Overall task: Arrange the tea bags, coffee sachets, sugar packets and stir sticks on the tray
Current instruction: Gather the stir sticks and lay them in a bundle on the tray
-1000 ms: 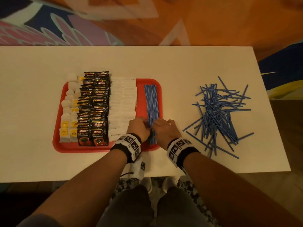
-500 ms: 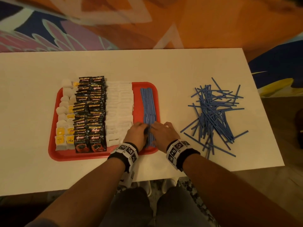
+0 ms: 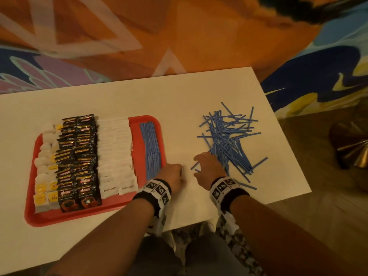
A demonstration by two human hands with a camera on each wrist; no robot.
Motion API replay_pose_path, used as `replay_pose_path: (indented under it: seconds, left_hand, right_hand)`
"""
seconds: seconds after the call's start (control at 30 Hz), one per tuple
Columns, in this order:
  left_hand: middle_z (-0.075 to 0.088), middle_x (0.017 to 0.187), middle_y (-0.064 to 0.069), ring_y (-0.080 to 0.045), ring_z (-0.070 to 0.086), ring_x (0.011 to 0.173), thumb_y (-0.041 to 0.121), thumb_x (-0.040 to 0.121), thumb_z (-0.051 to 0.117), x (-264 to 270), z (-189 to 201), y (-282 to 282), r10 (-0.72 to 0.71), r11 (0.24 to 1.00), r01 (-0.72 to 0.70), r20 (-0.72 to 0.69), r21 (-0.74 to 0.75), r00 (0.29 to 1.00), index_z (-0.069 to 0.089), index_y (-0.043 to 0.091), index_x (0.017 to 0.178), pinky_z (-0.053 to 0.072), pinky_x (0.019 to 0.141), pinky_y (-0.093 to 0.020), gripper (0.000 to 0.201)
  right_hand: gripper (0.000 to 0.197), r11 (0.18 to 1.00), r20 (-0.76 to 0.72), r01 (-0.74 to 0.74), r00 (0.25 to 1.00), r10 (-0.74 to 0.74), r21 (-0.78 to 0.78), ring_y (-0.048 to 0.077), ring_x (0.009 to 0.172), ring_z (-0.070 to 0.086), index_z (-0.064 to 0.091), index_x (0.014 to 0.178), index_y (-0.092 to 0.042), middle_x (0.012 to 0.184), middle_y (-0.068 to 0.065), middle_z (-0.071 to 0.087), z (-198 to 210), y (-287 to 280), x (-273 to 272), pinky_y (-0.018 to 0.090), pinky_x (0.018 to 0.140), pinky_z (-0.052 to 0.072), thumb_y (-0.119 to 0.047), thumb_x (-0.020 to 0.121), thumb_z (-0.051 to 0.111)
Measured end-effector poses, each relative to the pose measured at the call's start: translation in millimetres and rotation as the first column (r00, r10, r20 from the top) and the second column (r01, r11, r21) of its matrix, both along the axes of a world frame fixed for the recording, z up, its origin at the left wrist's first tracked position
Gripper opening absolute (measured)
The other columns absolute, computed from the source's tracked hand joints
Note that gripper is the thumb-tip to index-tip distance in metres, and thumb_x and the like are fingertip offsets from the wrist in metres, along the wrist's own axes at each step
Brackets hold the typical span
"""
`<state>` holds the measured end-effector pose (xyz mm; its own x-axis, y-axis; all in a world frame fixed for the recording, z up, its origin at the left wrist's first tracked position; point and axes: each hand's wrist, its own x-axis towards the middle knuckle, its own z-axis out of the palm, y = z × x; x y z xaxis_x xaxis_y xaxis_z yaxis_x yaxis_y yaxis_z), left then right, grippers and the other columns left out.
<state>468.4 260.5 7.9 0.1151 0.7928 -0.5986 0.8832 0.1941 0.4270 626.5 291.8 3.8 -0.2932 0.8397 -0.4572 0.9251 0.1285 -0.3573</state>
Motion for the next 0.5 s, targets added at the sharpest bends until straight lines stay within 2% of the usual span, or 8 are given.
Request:
replay_pose_path:
  seconds: [0.1, 0.2, 0.27, 0.37, 0.5]
  left_hand:
    - [0.062, 0.120, -0.014, -0.031, 0.062, 0.107, 0.018, 0.093, 0.057, 31.8, -10.1, 4.6, 0.029, 0.991, -0.032, -0.026, -0.132, 0.999, 0.060, 0.009, 0.113, 0.052, 0.087, -0.035, 0.022]
    - [0.063, 0.118, -0.014, -0.033, 0.063, 0.104, 0.021, 0.093, 0.055, 61.9, -18.3, 7.9, 0.134, 0.983, -0.135, -0.014, -0.122, 0.991, 0.060, 0.009, 0.113, 0.054, 0.088, -0.038, 0.024]
    - [0.062, 0.117, -0.014, -0.034, 0.062, 0.105, 0.019, 0.093, 0.056, 79.2, -20.5, 14.7, 0.221, 0.971, -0.219, 0.010, -0.096, 0.975, 0.059, 0.009, 0.114, 0.053, 0.086, -0.036, 0.023]
    - [0.062, 0.115, -0.014, -0.034, 0.062, 0.102, 0.016, 0.093, 0.059, 99.4, -20.5, 31.0, 0.311, 0.949, -0.308, 0.051, -0.064, 0.949, 0.058, 0.011, 0.116, 0.050, 0.080, -0.033, 0.024]
    - [0.066, 0.115, -0.015, -0.035, 0.063, 0.106, 0.013, 0.091, 0.065, 120.1, -22.8, 54.6, 0.319, 0.946, -0.323, 0.116, 0.014, 0.941, 0.057, 0.011, 0.123, 0.052, 0.090, -0.037, 0.033]
  right_hand:
    - [0.056, 0.990, 0.057, 0.141, 0.988, -0.141, -0.012, 0.028, 0.135, 0.031, 0.041, 0.137, -0.023, 0.143, 0.003, 0.034, 0.5, 10.8, 43.9, 0.044, 0.111, 0.034, -0.021, 0.088, 0.069]
    - [0.066, 0.961, 0.177, 0.275, 0.947, -0.267, -0.025, 0.033, 0.137, 0.025, 0.033, 0.144, -0.028, 0.150, 0.005, 0.023, -1.5, 22.0, 84.7, 0.052, 0.109, 0.035, -0.021, 0.089, 0.067]
    - [0.073, 0.937, 0.240, 0.339, 0.919, -0.312, -0.080, 0.037, 0.138, 0.024, 0.027, 0.147, -0.030, 0.150, 0.006, 0.020, -5.2, 27.1, 105.5, 0.054, 0.105, 0.038, -0.022, 0.087, 0.069]
    - [0.074, 0.941, 0.197, 0.315, 0.937, -0.288, -0.121, 0.038, 0.137, 0.024, 0.026, 0.149, -0.028, 0.149, 0.007, 0.022, -14.2, 30.2, 122.6, 0.051, 0.103, 0.043, -0.023, 0.089, 0.069]
    - [0.064, 0.970, 0.033, 0.220, 0.975, -0.218, -0.099, 0.033, 0.134, 0.029, 0.035, 0.145, -0.024, 0.144, 0.005, 0.030, -20.8, 33.9, 129.1, 0.044, 0.107, 0.040, -0.015, 0.090, 0.066]
